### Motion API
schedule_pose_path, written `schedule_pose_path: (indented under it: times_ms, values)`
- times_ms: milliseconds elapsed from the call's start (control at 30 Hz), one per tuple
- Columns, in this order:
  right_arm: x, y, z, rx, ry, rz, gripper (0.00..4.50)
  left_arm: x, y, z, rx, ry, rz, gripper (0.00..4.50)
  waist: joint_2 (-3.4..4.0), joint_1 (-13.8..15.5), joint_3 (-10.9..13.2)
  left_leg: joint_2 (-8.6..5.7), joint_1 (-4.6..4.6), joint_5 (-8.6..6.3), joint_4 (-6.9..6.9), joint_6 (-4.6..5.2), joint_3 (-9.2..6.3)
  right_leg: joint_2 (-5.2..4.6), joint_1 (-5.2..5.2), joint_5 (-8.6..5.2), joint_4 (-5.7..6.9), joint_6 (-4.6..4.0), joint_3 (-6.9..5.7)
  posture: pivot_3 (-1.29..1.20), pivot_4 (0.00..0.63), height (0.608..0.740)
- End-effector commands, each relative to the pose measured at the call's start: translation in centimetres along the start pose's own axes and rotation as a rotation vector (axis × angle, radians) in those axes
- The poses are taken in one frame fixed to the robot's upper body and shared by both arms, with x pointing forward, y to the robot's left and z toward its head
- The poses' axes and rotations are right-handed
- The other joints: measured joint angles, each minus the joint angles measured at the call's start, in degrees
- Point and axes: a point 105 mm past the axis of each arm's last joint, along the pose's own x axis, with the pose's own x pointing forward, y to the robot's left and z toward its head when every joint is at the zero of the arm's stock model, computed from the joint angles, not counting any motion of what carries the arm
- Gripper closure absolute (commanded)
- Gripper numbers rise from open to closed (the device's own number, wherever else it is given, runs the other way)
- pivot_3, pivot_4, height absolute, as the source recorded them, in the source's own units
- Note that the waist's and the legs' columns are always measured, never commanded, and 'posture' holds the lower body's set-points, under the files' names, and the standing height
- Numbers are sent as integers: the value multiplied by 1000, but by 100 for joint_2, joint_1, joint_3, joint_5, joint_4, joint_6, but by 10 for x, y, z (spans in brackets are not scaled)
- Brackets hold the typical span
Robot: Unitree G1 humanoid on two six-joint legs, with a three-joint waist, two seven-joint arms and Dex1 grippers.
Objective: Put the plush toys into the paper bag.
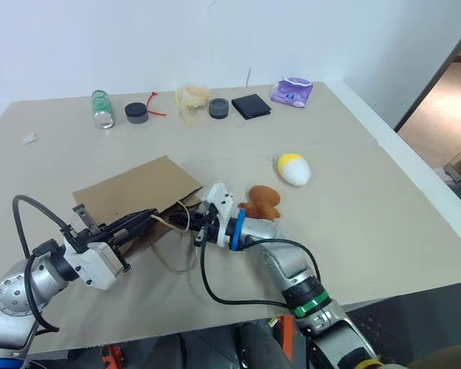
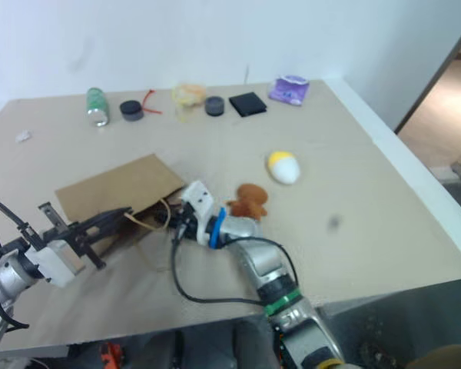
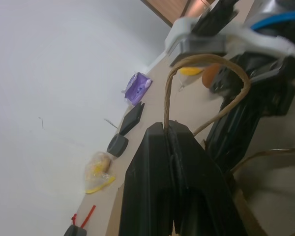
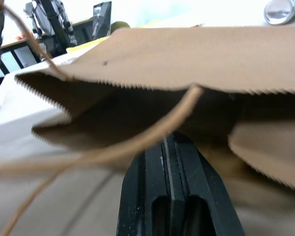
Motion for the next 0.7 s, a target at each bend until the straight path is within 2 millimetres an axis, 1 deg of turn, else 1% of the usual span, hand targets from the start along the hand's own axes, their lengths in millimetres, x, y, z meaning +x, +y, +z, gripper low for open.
schedule_pose_path:
  times_ms: [33,167,267,367,467,533,600,700]
  values:
    - [13,1,5,-19,-9,-25,4488,2,4,8,23,-23,8,4500,0,-1,0,1,0,0,-1,0,-1,1,0,0,0,0,0,0,150,740]
    - [23,1,-6,-13,67,-59,4488,2,5,9,23,-18,27,4500,-1,-1,0,10,-2,0,-5,0,0,10,-7,3,0,-9,0,0,150,740]
    - [23,-6,-24,-3,170,-115,4488,1,11,8,28,-9,62,4500,-1,-2,-1,18,-2,0,-6,0,-1,19,-9,2,0,-22,-1,0,150,740]
    - [22,-12,-36,11,242,-159,4488,2,18,9,30,-5,100,4500,-5,-2,-4,24,0,0,-6,0,0,26,-10,3,0,-28,-2,0,150,740]
    - [22,-15,-40,25,270,-182,4488,5,26,15,39,-19,146,4500,-21,-5,-14,41,5,0,-5,0,3,42,-9,7,0,-52,-2,0,150,740]
    - [23,-14,-40,28,278,-182,4488,7,34,25,56,-42,187,4500,-24,-12,-16,52,8,0,-3,0,2,54,-8,14,0,-62,-3,0,150,740]
    - [24,-13,-40,29,282,-182,4488,8,40,30,64,-50,215,4500,-25,-14,-16,59,11,1,-3,1,2,63,-8,18,0,-67,-3,0,150,740]
    - [26,-12,-41,37,284,-180,4488,6,54,35,108,-51,283,4500,-24,-14,-16,67,14,1,-4,1,2,74,-8,19,0,-70,-1,0,150,740]
